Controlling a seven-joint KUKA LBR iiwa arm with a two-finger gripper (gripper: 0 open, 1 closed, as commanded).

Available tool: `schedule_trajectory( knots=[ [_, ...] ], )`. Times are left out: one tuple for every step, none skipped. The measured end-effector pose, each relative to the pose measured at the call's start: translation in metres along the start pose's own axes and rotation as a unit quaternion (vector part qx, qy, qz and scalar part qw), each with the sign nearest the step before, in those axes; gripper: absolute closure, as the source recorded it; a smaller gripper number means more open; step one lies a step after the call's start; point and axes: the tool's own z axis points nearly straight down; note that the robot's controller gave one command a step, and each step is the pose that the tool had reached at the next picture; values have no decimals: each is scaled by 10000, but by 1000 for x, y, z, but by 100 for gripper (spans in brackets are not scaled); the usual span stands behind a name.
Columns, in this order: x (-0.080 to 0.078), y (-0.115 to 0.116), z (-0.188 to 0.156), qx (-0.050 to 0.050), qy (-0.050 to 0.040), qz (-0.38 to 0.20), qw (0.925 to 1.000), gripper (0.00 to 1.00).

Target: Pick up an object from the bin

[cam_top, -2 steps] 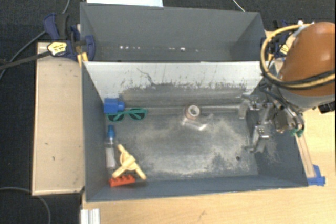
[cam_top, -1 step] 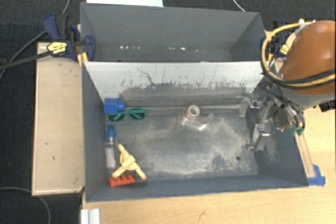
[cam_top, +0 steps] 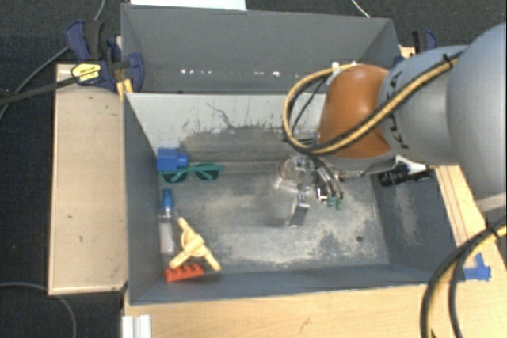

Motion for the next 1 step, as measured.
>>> schedule_trajectory(
  knots=[
    [-4, -10, -77, 8, -35, -308, 9995, 0]
  ],
)
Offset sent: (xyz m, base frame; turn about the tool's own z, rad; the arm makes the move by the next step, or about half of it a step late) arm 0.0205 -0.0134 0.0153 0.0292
